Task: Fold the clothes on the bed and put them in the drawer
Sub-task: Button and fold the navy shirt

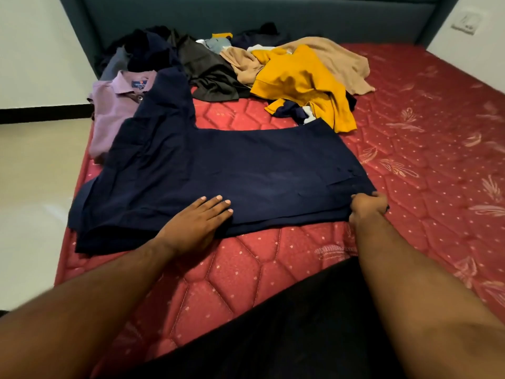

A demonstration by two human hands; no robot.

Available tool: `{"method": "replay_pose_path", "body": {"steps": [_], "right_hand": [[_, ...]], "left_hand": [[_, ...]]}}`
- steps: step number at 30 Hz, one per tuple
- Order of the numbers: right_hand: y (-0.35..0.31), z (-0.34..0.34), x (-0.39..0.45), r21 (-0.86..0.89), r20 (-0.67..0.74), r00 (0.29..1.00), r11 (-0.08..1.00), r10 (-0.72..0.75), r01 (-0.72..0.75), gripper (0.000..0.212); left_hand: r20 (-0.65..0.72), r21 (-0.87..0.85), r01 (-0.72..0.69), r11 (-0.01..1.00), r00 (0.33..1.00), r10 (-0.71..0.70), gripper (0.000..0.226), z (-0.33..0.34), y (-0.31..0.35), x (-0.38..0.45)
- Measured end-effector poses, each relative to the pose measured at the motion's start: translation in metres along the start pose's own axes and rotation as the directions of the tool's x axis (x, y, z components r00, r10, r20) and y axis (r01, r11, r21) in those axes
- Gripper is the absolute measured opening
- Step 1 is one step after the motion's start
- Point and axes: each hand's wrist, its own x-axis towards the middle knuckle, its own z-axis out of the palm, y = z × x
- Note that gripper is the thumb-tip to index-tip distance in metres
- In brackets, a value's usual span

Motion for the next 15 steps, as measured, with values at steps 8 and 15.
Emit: {"method": "replay_pose_path", "body": {"steps": [8,15], "right_hand": [[-0.001,-0.001,0.036,0.205,0.004,0.976,0.955,0.219,-0.215,0.014],[-0.011,-0.001,0.022,0.368,-0.061,0.973,0.911,0.221,-0.184,0.010]], "left_hand": [[0.133,-0.274,0.172,0.946,0.981,-0.140,0.064,0.018,0.017,0.027],[0.131,-0.314,0.177,0.933,0.981,-0.142,0.065,0.025,0.018,0.025]]}}
